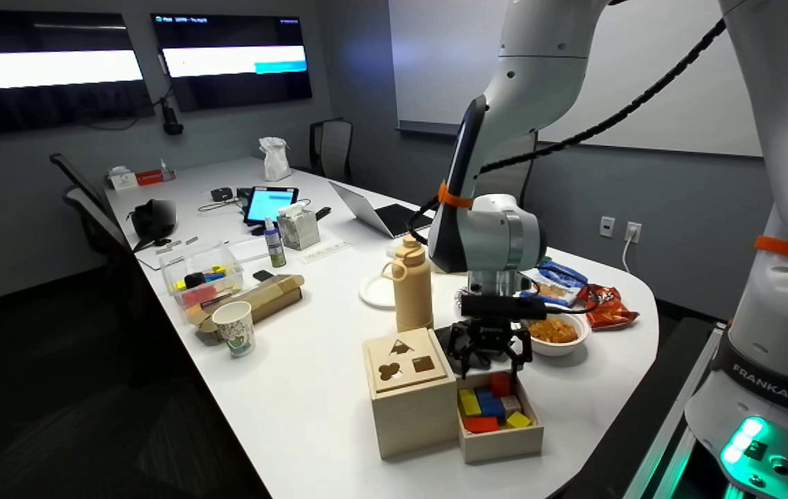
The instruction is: Close the shape sorter, pick up an orange cube from the brown box and put it inside the shape sorter using the square shaped opening
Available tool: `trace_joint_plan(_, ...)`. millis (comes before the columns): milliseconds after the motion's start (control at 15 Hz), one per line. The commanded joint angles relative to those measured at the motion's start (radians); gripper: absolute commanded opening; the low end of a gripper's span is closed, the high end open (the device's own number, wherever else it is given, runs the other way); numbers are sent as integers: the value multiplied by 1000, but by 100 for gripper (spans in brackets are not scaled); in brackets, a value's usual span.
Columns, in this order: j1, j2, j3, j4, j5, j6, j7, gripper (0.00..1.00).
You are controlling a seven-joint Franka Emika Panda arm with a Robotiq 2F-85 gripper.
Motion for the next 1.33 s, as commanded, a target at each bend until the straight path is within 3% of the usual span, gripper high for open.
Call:
trace_joint_plan(0,-15,29,18,22,27,18,-35,100)
trace_joint_plan(400,-44,7,52,-5,70,58,-130,100)
trace_joint_plan(867,-133,9,118,-7,175,74,-384,100)
trace_joint_plan(1267,-134,21,103,-8,121,55,-471,100)
